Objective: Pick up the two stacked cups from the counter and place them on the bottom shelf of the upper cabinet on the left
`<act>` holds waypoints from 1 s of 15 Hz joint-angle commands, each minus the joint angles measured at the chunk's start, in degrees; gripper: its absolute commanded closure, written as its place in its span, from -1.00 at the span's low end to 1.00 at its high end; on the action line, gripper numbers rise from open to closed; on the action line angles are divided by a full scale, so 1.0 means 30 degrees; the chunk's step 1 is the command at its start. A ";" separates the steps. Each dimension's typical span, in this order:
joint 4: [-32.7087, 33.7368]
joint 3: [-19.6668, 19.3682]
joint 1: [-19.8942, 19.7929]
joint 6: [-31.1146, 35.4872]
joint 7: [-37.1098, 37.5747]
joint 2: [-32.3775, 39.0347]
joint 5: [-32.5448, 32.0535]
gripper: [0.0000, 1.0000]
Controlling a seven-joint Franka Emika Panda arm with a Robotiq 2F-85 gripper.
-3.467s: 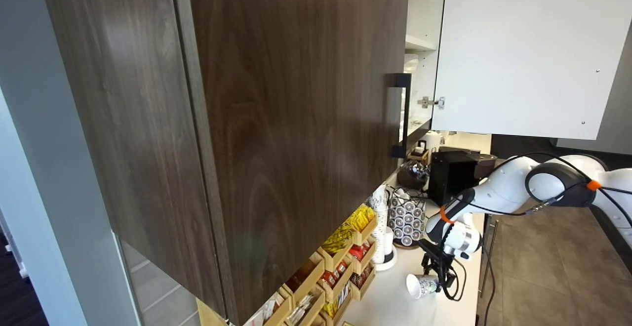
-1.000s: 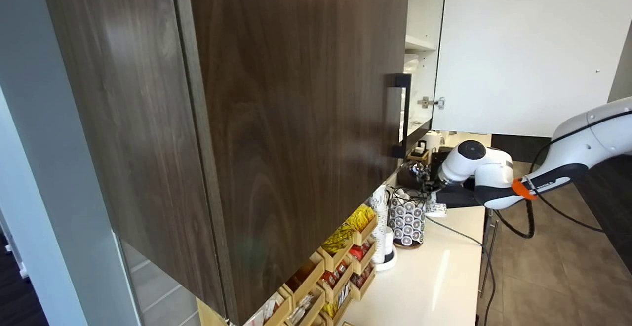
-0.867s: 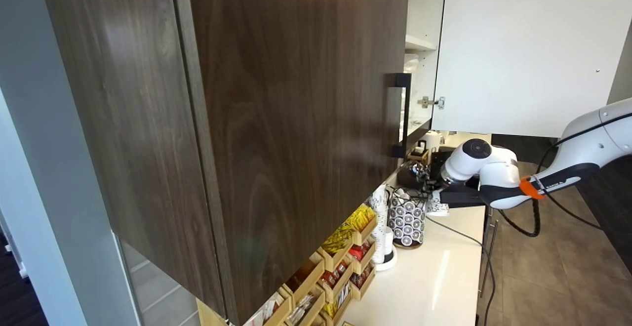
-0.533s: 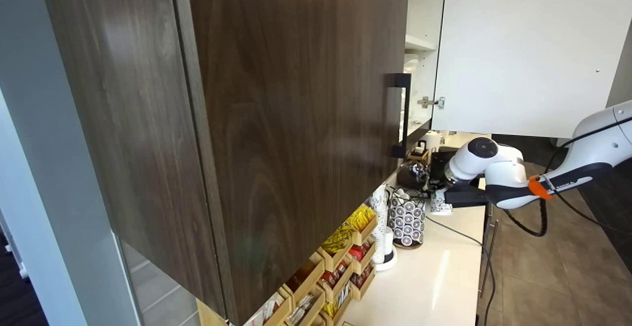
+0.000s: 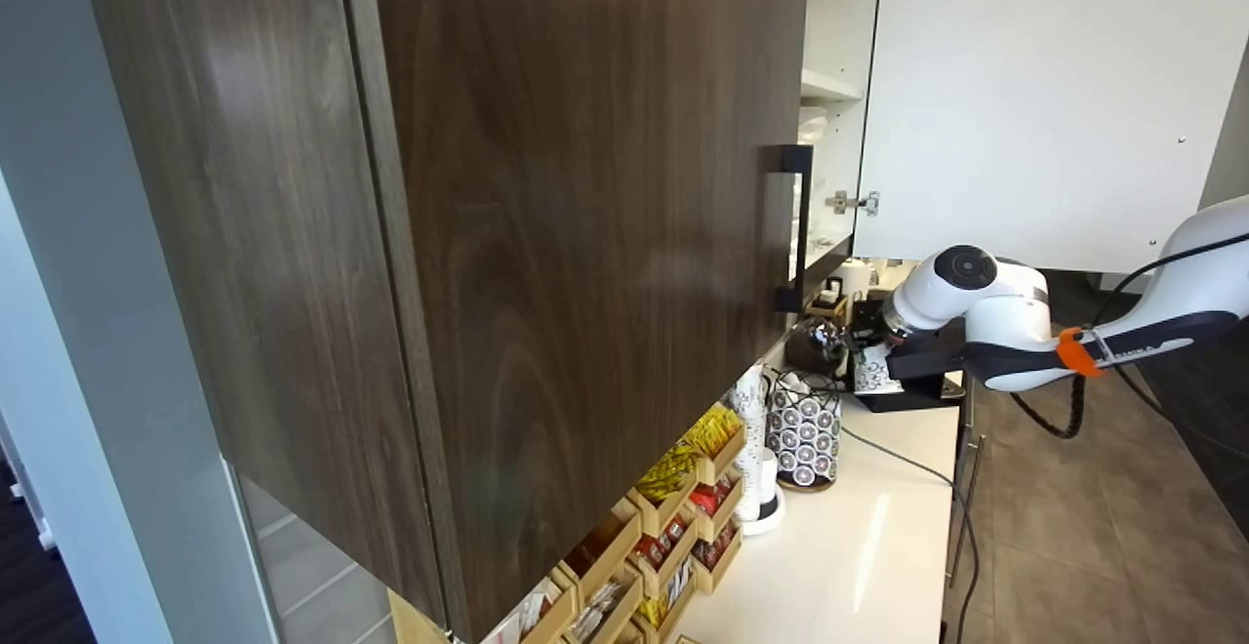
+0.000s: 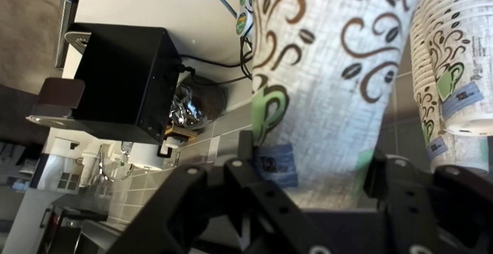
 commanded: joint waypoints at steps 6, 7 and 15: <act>-0.0729 0.1759 -0.1720 -0.0499 -0.4286 -0.2917 0.1694 0.25; -0.0823 0.1806 -0.1792 -0.0326 -0.4838 -0.3202 0.1940 0.25; 0.0058 0.2747 -0.2936 0.1129 -0.6434 -0.4072 0.1398 0.25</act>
